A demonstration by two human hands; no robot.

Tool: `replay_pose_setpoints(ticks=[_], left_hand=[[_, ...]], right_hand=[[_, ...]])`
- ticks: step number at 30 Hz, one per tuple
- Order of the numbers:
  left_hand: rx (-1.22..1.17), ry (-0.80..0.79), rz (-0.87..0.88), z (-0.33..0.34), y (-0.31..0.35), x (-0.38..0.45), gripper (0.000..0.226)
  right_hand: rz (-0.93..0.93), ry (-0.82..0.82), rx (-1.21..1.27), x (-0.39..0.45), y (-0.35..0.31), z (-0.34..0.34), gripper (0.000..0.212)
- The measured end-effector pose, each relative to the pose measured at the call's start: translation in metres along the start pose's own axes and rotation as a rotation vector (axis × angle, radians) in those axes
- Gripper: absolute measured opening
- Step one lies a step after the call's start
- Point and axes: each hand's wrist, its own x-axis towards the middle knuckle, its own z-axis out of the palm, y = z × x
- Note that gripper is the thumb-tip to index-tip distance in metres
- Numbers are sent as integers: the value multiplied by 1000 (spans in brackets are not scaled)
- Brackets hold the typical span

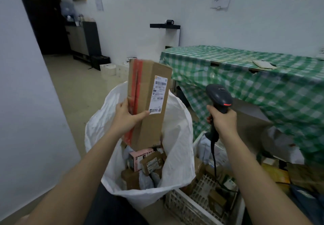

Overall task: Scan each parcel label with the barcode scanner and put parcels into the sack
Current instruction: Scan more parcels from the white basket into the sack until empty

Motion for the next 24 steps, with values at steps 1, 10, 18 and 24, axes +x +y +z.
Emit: replay_pose_setpoints(ticks=[1, 10, 18, 24], left_hand=[[90, -47, -31, 8, -7, 4, 86], [-96, -160, 79, 83, 37, -21, 46], [-206, -487, 139, 200, 76, -51, 36], [-94, -619, 51, 307, 67, -39, 44]], right_hand=[[9, 1, -11, 2, 4, 1, 11], [147, -26, -218, 13, 53, -44, 15], [330, 30, -383, 14, 116, -116, 16], [433, 122, -347, 29, 158, -159, 22]])
